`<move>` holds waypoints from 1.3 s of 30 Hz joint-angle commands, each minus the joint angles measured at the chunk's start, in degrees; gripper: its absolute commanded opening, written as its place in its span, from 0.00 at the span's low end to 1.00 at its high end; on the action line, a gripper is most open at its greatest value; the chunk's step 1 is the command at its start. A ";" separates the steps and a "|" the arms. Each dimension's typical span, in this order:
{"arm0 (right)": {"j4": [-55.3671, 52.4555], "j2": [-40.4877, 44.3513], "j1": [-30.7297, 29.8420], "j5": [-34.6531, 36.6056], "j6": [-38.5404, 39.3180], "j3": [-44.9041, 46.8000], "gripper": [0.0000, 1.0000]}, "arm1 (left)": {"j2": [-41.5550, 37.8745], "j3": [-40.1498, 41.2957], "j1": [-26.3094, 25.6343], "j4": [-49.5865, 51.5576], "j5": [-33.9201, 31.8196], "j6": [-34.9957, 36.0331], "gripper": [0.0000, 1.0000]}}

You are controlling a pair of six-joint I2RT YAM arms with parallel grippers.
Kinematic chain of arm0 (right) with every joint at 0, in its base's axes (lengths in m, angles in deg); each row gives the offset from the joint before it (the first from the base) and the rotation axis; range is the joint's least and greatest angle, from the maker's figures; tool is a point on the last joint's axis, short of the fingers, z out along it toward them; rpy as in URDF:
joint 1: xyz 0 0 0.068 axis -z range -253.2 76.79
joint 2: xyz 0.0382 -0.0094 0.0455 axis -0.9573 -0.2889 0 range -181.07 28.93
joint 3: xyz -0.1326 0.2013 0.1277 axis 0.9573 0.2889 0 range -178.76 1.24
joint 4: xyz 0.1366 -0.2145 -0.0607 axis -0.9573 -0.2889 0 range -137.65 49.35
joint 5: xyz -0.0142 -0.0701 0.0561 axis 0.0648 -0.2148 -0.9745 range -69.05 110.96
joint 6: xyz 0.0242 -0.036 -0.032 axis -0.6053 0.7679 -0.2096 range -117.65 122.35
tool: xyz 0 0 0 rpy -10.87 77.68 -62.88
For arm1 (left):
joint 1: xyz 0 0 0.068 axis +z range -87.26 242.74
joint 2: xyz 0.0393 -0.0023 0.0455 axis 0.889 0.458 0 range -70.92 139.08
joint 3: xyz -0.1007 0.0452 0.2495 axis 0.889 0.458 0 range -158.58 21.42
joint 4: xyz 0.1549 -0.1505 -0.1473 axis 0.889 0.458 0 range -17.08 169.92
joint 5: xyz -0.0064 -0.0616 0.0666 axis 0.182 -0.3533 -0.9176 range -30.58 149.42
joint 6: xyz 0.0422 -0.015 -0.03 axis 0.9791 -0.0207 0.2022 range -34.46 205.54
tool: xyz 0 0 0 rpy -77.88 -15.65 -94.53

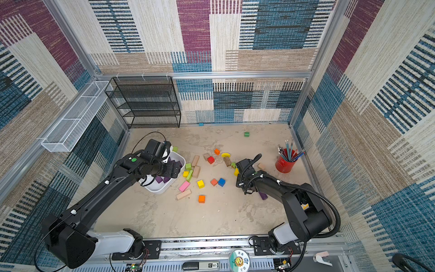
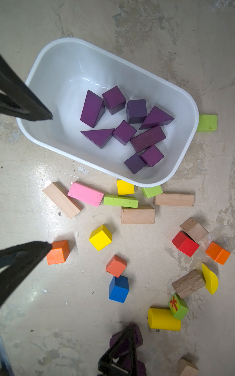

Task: Pick purple bricks into the storage bin
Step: Pick up the building block from the center of the board, then place the building block in the storage box.

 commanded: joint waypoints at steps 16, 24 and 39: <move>-3.93 2.65 -1.39 -0.51 3.62 -4.89 0.25 | -0.23 -4.07 2.40 6.27 3.03 0.69 0.94; -4.23 6.09 -7.80 -0.09 2.47 -12.33 0.26 | -1.05 -0.80 11.54 4.15 9.82 0.41 0.94; 2.86 -21.14 -24.83 -2.97 4.70 -45.80 0.27 | -0.98 4.63 29.04 -1.86 14.12 -8.90 0.91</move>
